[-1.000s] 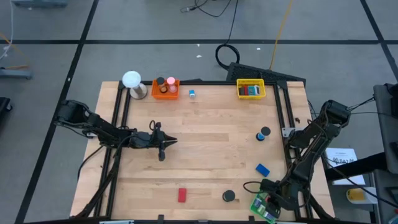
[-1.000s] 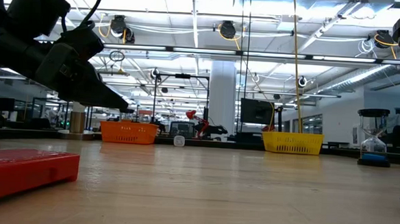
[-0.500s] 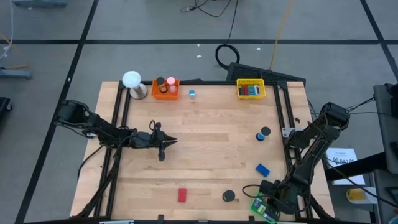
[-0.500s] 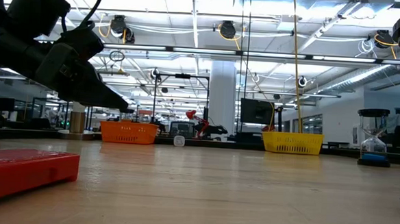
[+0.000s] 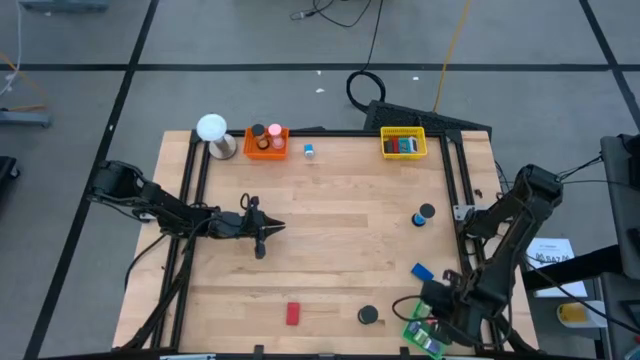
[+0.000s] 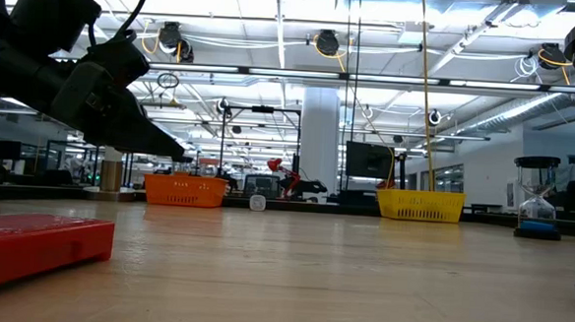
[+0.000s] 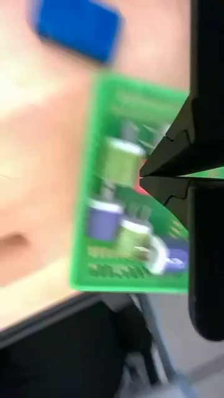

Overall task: Pick & Place Office items
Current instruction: Put the black hourglass into the red basket

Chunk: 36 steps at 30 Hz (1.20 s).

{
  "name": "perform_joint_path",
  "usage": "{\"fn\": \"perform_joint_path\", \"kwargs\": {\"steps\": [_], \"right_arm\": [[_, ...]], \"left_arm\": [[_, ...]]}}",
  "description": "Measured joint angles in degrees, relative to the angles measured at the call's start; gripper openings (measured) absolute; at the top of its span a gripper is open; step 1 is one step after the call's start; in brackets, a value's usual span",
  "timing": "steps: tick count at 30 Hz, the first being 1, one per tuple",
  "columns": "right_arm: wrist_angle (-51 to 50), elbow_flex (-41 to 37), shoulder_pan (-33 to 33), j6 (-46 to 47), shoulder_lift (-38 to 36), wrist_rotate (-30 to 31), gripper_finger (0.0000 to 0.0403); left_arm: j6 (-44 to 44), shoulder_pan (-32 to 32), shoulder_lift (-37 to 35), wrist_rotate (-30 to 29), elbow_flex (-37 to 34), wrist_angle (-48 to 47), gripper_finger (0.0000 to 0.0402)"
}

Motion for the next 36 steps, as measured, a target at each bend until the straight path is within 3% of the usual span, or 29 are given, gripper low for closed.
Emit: {"fn": "perform_joint_path", "kwargs": {"steps": [4,15,26,31,36], "right_arm": [[-5.53,1.59,-1.92,-5.59,-0.09,5.61,0.0],[-6.09,0.3,-11.95,-25.34,-0.53,13.42,0.0],[-6.29,0.26,-20.58,-28.89,-0.53,35.35,0.0],[-8.34,0.26,-26.58,-25.42,-0.53,35.35,0.0006],[-15.6,0.26,-32.58,-24.27,-2.73,28.64,0.0008]], "left_arm": [[0.01,0.0,-0.02,0.0,0.0,0.0,0.0051],[4.82,0.6,-0.04,-0.39,0.09,3.9,0.0051],[2.62,1.39,-0.04,-0.63,0.07,6.47,0.0051],[1.54,1.84,-0.04,-0.66,0.07,6.27,0.0051],[1.57,1.84,-0.04,-0.66,0.07,5.98,0.0051]]}}
